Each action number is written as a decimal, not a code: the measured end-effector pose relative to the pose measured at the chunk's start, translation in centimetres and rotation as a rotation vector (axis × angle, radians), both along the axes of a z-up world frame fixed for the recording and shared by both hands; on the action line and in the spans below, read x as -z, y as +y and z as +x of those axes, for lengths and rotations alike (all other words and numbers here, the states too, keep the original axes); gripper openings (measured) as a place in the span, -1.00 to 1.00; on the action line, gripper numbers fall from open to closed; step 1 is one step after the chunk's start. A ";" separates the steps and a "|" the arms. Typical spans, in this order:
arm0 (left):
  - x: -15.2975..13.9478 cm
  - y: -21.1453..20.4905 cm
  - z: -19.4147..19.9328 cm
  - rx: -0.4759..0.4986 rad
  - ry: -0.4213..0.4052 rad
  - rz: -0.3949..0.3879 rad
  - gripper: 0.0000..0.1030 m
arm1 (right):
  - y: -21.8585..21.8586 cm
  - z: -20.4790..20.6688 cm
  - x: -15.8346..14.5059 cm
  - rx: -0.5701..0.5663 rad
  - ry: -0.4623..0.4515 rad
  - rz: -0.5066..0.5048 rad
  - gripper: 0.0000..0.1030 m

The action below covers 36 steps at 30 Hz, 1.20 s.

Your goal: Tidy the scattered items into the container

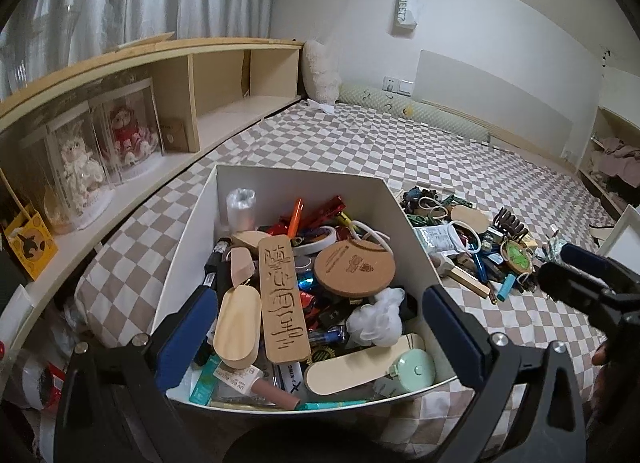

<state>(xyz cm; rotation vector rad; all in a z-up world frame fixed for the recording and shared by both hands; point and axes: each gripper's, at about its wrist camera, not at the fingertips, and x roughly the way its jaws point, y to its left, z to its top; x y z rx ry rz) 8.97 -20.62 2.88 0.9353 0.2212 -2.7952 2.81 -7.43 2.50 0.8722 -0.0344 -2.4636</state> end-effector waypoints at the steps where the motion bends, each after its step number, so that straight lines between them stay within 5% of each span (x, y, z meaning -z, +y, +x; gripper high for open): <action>1: -0.2 0.2 0.0 0.001 0.004 -0.002 0.99 | 0.5 0.1 -0.1 0.010 0.002 -0.006 1.00; 21: -2.8 5.5 2.0 0.108 0.069 -0.017 1.00 | 8.7 3.9 -2.3 0.181 0.065 -0.001 1.00; 36: -3.1 7.6 3.3 0.157 0.077 -0.031 0.99 | 10.7 5.8 -2.2 0.235 0.087 0.037 1.00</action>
